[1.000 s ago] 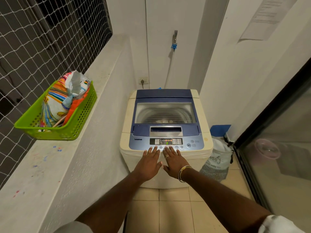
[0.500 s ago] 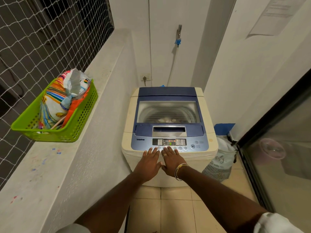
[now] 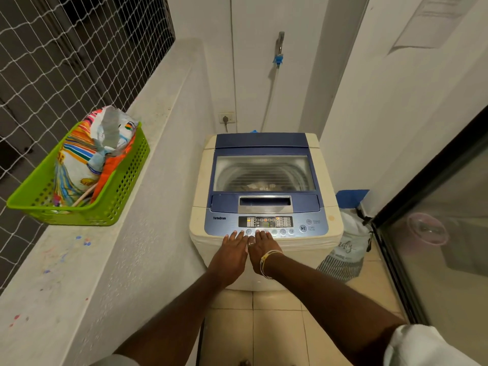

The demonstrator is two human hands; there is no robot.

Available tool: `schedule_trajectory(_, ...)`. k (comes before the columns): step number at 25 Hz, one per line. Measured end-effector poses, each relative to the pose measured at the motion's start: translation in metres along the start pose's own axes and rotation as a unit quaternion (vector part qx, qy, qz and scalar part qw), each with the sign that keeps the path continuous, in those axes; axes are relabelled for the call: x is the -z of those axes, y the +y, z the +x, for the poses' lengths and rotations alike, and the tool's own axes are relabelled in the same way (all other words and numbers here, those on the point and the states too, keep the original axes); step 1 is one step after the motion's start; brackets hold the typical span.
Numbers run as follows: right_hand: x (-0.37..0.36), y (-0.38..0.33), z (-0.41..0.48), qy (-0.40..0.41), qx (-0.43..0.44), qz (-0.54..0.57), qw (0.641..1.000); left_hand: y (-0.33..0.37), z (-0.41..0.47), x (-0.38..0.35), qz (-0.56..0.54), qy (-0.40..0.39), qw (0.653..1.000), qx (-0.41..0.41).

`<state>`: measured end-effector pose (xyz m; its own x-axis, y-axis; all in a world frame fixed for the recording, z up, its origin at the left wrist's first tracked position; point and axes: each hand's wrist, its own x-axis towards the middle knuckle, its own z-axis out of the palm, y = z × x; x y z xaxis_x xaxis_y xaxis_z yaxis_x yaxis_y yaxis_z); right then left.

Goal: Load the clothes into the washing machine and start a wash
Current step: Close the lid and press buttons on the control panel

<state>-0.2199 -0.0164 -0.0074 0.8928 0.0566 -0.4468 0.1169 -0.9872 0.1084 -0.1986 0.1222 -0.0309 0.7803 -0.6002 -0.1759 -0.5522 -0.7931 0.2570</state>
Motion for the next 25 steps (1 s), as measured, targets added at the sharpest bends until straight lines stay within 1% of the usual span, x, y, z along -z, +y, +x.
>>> schedule_trajectory(2, 0.009, 0.0, -0.002, -0.014, 0.0, 0.017, 1.0, 0.001, -0.003, 0.003, -0.004, -0.001, 1.0, 0.005)
schedule_trajectory(4, 0.016, 0.003, -0.004, -0.01, 0.009, 0.031, 0.999, 0.003, -0.008, 0.008, -0.009, 0.01, 1.0, 0.003)
schedule_trajectory(6, 0.015, 0.009, -0.009, 0.022, 0.013, 0.068, 0.997, 0.004, -0.011, 0.012, -0.01, 0.024, 1.0, -0.005)
schedule_trajectory(8, 0.008, 0.017, -0.018, 0.07, 0.007, 0.104, 0.992, 0.004, -0.013, 0.015, -0.007, 0.032, 0.999, -0.01)
schedule_trajectory(11, -0.008, 0.03, -0.031, 0.118, -0.015, 0.116, 0.986, 0.009, -0.017, 0.017, -0.005, 0.032, 0.999, -0.011)
schedule_trajectory(14, -0.014, 0.042, -0.045, 0.126, -0.035, 0.142, 0.981, 0.019, -0.018, 0.024, 0.0, 0.034, 0.999, -0.022)
schedule_trajectory(17, -0.014, 0.048, -0.058, 0.136, -0.036, 0.16, 0.977, 0.029, -0.019, 0.031, 0.02, 0.042, 0.998, -0.038)
schedule_trajectory(25, -0.013, 0.049, -0.078, 0.138, -0.024, 0.155, 0.978, 0.039, -0.032, 0.038, 0.01, 0.029, 0.999, -0.03)
